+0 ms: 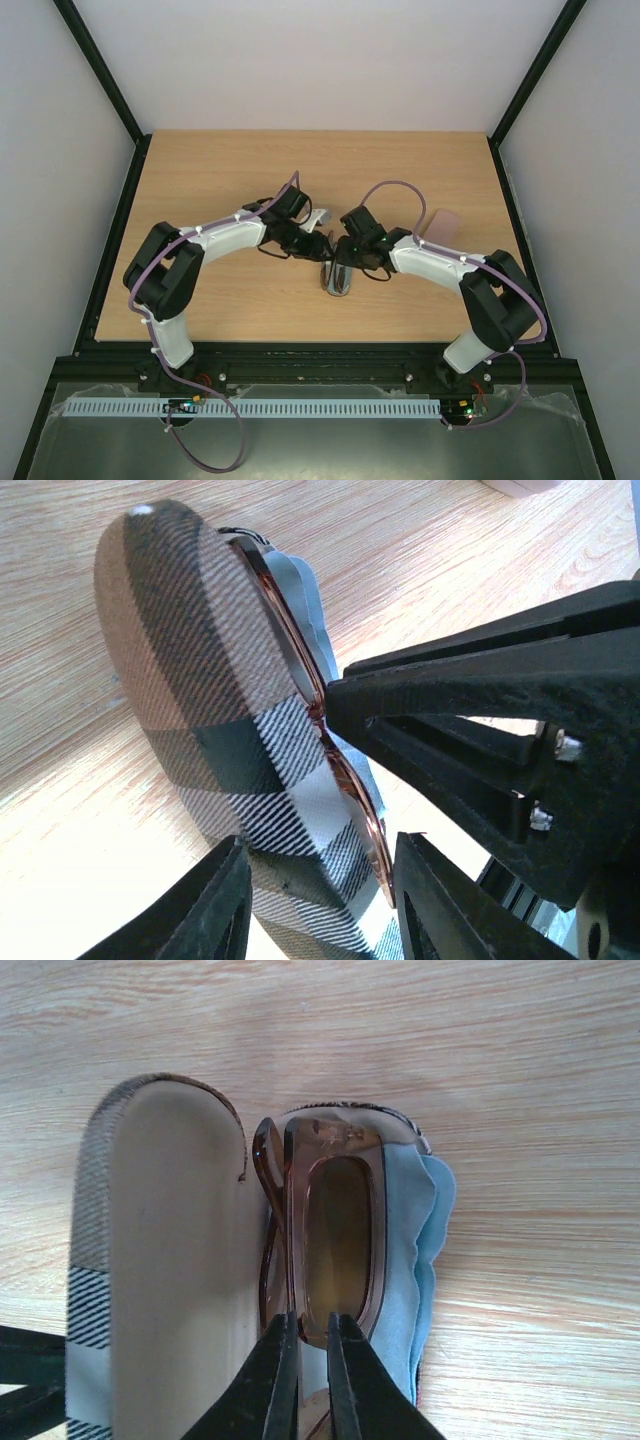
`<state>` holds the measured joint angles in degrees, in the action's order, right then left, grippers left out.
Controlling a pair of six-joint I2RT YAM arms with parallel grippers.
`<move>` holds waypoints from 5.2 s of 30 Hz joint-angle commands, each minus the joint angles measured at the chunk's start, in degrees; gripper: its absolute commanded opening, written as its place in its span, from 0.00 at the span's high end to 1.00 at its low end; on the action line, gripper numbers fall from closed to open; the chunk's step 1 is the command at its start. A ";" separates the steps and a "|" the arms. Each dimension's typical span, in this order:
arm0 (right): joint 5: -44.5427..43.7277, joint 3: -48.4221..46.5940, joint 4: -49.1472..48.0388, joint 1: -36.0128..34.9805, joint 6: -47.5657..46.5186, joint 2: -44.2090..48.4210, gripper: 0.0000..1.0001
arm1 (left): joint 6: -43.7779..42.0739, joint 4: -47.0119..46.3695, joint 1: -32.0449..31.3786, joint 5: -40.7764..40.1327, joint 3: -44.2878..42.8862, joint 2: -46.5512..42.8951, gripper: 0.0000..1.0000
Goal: Organize the sunglasses
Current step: Place the sunglasses in the sunglasses case, then adjust the sunglasses in the sunglasses case.
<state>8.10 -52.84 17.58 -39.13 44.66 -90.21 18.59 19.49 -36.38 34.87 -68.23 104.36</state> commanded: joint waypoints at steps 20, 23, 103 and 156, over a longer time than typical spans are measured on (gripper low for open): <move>8.07 6.95 -8.10 -0.37 0.48 2.38 0.95 | 0.44 1.68 -0.62 -0.09 -2.00 1.36 0.61; 8.81 6.48 -8.61 -0.39 0.00 0.62 0.95 | 0.49 1.65 -0.71 0.02 -2.09 1.51 0.62; 2.42 11.06 -14.44 -0.43 11.11 6.10 0.93 | 0.83 1.28 -0.85 -0.41 -1.99 2.37 0.63; -3.76 6.20 -14.74 -0.24 9.70 -3.44 0.94 | 0.90 1.70 -0.88 -0.89 -2.25 2.59 0.64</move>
<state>8.27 -44.64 -1.37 -39.38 53.87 -92.62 19.40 20.25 -36.75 33.17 -69.17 105.75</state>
